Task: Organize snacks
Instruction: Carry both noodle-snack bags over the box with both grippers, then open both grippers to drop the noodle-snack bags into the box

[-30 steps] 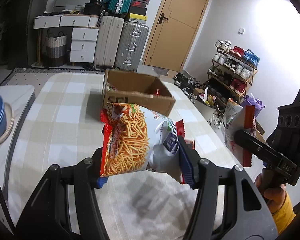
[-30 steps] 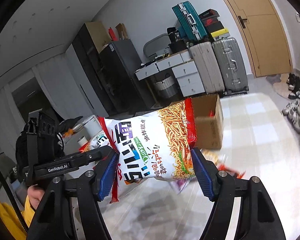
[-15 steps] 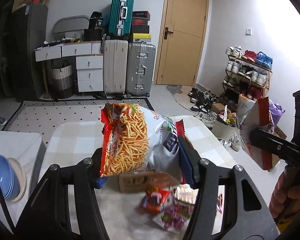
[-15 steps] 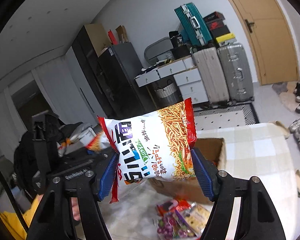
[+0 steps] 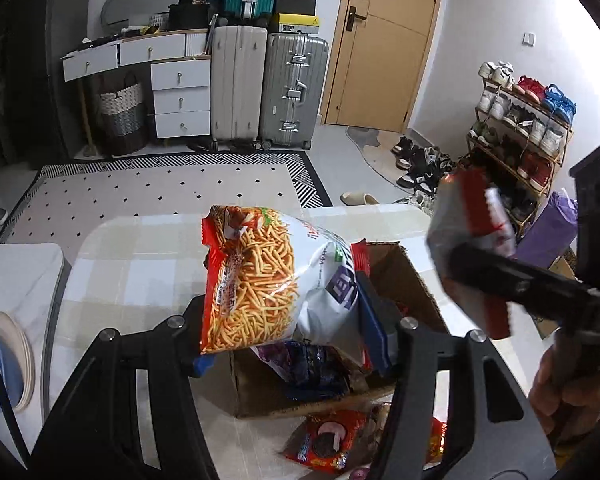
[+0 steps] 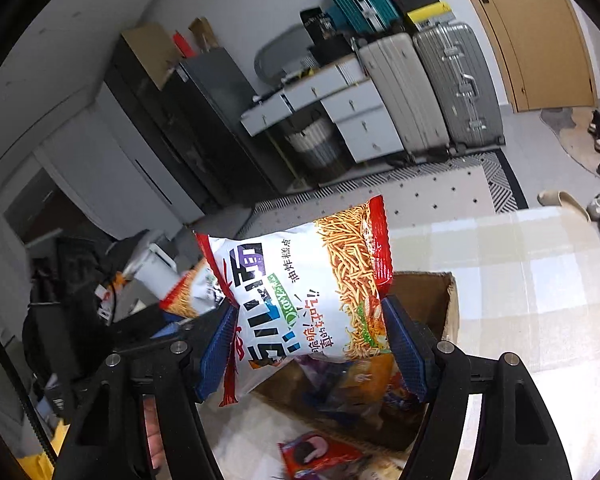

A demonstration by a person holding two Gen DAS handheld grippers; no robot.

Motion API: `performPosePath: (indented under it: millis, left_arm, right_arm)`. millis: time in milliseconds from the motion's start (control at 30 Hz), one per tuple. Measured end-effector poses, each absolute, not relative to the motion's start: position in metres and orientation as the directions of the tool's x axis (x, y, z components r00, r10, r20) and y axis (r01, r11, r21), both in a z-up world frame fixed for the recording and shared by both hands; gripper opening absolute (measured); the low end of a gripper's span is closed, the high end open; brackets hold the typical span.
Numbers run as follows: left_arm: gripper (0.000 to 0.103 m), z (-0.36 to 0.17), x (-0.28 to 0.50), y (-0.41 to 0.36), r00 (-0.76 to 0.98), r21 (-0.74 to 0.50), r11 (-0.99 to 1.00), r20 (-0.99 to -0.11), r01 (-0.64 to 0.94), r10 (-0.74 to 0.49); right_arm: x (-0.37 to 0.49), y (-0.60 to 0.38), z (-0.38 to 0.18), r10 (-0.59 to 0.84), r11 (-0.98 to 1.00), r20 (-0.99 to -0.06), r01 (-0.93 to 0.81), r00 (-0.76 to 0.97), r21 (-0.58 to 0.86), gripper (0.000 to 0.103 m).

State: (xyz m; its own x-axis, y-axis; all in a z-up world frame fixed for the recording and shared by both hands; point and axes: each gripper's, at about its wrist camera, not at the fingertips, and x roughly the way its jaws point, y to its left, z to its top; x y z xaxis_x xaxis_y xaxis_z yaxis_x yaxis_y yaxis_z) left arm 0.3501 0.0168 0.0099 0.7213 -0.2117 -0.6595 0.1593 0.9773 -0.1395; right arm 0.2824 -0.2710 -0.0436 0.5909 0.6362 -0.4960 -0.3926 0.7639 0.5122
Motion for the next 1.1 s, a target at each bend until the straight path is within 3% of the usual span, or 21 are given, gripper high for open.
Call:
performPosePath:
  millis: [800, 1100]
  left_arm:
    - [0.056, -0.043, 0.419, -0.012, 0.649, -0.082, 0.976, -0.735, 0.203, -0.197]
    - [0.062, -0.056, 0.417, -0.012, 0.641, -0.075, 0.973, -0.741, 0.217, -0.2]
  right_arm:
    - [0.291, -0.251, -0.075, 0.573, 0.819, -0.576, -0.378, 0.583, 0.432, 0.072]
    - [0.297, -0.259, -0.093, 0.566, 0.821, -0.597, -0.324, 0.569, 0.47, 0.072]
